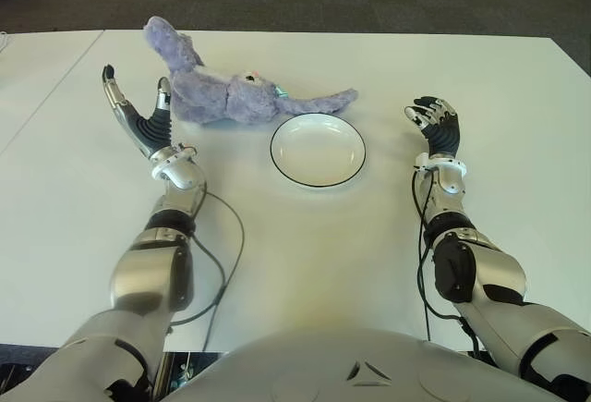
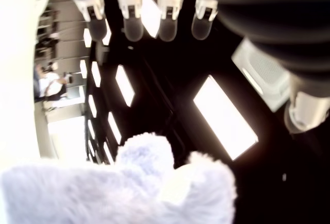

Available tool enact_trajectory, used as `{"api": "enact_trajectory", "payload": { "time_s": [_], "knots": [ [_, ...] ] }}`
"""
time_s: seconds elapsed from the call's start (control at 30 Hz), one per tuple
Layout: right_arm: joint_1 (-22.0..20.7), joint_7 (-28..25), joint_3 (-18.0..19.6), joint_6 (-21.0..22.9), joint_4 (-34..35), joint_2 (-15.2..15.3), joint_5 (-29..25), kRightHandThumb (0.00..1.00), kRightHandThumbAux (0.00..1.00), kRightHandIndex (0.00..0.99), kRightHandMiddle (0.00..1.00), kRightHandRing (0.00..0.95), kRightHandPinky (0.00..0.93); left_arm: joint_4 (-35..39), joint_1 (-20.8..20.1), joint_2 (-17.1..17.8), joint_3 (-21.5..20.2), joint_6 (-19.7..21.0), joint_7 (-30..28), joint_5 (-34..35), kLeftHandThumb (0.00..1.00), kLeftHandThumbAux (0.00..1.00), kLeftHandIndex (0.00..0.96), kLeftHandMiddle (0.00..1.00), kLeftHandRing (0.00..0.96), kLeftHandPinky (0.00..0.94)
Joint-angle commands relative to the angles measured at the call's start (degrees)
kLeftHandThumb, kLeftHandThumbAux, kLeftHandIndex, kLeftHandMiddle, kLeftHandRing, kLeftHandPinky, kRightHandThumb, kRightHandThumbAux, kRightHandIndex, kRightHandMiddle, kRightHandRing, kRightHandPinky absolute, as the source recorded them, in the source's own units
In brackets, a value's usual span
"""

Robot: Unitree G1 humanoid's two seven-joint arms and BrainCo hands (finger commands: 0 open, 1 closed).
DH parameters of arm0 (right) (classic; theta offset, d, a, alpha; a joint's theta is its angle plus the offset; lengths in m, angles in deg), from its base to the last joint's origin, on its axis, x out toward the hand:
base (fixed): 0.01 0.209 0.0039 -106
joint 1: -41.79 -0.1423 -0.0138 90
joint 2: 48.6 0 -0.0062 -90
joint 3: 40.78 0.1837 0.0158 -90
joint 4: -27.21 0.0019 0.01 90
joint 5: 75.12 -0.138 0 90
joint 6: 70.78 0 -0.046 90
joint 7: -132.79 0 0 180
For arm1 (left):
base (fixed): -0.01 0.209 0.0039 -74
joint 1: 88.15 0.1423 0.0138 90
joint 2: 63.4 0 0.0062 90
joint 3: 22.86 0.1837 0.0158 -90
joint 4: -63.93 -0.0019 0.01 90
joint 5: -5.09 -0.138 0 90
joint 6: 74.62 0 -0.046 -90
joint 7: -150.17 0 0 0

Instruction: Put the doll into the plate.

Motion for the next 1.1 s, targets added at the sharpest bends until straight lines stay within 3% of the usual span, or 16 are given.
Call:
{"api": "enact_trajectory", "payload": {
  "time_s": [0.03, 0.27, 0.57, 0.67, 0.8, 0.83, 0.87, 1.1],
  "knots": [
    [13.7, 0.2, 1.5, 4.1, -8.4, -8.1, -2.4, 0.092, 0.800, 0.353, 0.355, 0.349, 0.267, -4.0, 0.5, 7.2, 13.5, 9.3, 8.7, -14.7, 0.112, 0.411, 0.000, 0.000, 0.000, 0.000],
    [13.5, -0.3, 2.0, 4.6, -8.4, -8.4, -2.9, 0.093, 0.791, 0.353, 0.355, 0.349, 0.277, -5.7, -4.5, 10.3, 19.4, 15.2, 3.4, -17.8, 0.093, 0.398, 0.000, 0.000, 0.000, 0.000],
    [13.3, -0.1, 2.4, 4.9, -8.4, -9.0, -2.9, 0.097, 0.798, 0.349, 0.357, 0.351, 0.274, -5.8, -6.9, 15.3, 23.7, 17.9, -0.3, -19.2, 0.090, 0.417, 0.000, 0.000, 0.000, 0.000],
    [13.4, -0.2, 2.4, 4.8, -8.4, -9.1, -2.9, 0.091, 0.786, 0.346, 0.357, 0.350, 0.273, -5.6, -6.9, 16.6, 25.2, 18.2, -0.3, -19.8, 0.140, 0.398, 0.000, 0.000, 0.000, 0.000],
    [13.5, -0.8, 2.8, 4.7, -8.4, -9.3, -3.3, 0.083, 0.775, 0.343, 0.355, 0.344, 0.275, -4.4, -6.0, 21.1, 29.4, 17.8, 0.8, -23.7, 0.130, 0.427, 0.000, 0.000, 0.000, 0.000],
    [13.5, -1.0, 2.9, 4.7, -8.4, -9.3, -3.4, 0.078, 0.775, 0.339, 0.353, 0.343, 0.286, -4.1, -5.7, 22.4, 30.6, 17.5, 0.9, -24.8, 0.179, 0.374, 0.000, 0.000, 0.000, 0.000],
    [13.5, -1.0, 3.0, 4.7, -8.4, -9.4, -3.5, 0.078, 0.774, 0.339, 0.353, 0.343, 0.289, -4.0, -5.5, 23.2, 31.5, 17.3, 1.0, -25.5, 0.153, 0.410, 0.000, 0.000, 0.000, 0.000],
    [13.5, -1.2, 3.5, 4.5, -8.3, -9.6, -3.8, 0.082, 0.769, 0.338, 0.350, 0.338, 0.271, -5.1, -6.9, 28.9, 39.7, 20.9, 1.6, -33.3, 0.147, 0.421, 0.000, 0.000, 0.000, 0.000]
  ]
}}
